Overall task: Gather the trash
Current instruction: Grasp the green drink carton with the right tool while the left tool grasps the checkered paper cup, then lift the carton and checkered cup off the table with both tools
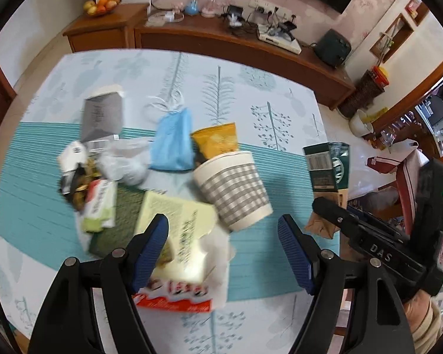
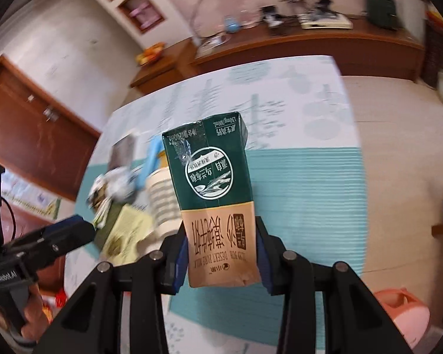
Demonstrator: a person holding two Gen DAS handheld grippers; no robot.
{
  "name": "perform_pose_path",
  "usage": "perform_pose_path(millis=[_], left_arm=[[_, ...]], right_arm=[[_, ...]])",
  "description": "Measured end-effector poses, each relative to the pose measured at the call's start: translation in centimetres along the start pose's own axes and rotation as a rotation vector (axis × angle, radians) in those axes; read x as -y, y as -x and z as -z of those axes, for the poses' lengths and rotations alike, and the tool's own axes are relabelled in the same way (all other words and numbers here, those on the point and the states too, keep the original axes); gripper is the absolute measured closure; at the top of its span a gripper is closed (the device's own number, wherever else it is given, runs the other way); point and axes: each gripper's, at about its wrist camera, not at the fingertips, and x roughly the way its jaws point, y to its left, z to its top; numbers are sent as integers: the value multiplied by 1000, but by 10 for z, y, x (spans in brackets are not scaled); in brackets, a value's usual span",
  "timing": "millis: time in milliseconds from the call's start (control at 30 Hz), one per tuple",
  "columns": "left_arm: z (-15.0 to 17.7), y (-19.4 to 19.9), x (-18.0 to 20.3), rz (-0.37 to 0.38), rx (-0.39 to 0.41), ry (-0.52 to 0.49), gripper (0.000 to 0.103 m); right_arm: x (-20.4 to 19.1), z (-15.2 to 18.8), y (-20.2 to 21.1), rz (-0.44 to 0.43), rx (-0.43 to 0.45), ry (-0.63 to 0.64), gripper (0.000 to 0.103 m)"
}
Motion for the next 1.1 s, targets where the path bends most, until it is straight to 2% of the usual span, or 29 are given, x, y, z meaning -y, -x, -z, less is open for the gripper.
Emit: perform_pose_path(millis=[167,300,500,667,867,1100], left_arm=[[-21,-42,12,-29,-71,27,28],[-33,-77,18,-59,-138,55,28],[-39,-113,27,-99,-189,57,28],[-40,-116,38,-121,-164,11,29],[-35,-107,42,-101,-152,-25,37],[-19,-66,39,-48,-123,-40,38]], right_arm=[[14,-10,-11,40,7,-43,64],[26,-12,-16,37,3,-70,64],[32,-5,-23,40,-17,-88,64],[33,2,-22,33,-27,-89,64],[31,9,-18,17,-29,-103,64],[23,30,-6,-10,-34,-118,64]])
